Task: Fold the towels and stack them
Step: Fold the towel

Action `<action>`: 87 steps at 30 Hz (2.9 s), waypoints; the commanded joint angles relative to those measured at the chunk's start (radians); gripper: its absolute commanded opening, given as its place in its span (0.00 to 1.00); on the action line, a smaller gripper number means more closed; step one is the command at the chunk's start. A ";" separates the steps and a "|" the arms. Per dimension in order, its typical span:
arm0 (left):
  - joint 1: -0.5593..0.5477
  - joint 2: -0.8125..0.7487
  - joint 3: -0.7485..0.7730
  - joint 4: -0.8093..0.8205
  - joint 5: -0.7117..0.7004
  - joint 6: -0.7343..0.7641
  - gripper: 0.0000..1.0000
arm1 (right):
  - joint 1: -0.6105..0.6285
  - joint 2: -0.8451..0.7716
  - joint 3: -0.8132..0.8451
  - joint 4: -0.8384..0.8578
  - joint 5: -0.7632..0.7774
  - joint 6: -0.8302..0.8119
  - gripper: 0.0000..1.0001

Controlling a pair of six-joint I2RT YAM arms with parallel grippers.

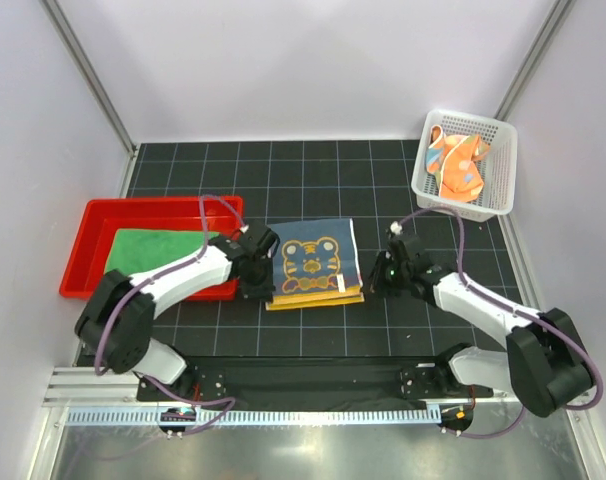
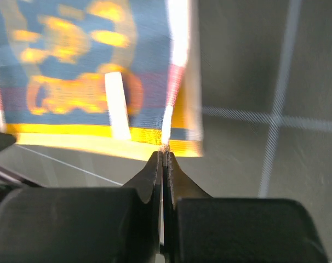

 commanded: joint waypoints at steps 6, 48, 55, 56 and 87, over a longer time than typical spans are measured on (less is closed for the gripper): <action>0.001 0.089 -0.094 0.091 0.008 -0.022 0.00 | 0.001 0.041 -0.144 0.133 0.002 0.013 0.01; -0.008 -0.101 -0.306 0.089 0.020 -0.073 0.00 | 0.030 -0.025 -0.241 0.129 0.002 0.053 0.01; -0.016 -0.102 -0.315 0.081 0.019 -0.079 0.11 | 0.030 -0.059 -0.241 0.110 -0.018 0.056 0.12; -0.016 -0.109 -0.312 0.077 0.017 -0.080 0.16 | 0.030 -0.071 -0.234 0.103 -0.026 0.053 0.18; 0.309 0.442 0.676 -0.179 0.306 0.809 0.54 | -0.201 0.986 1.146 -0.638 -0.542 -1.050 0.60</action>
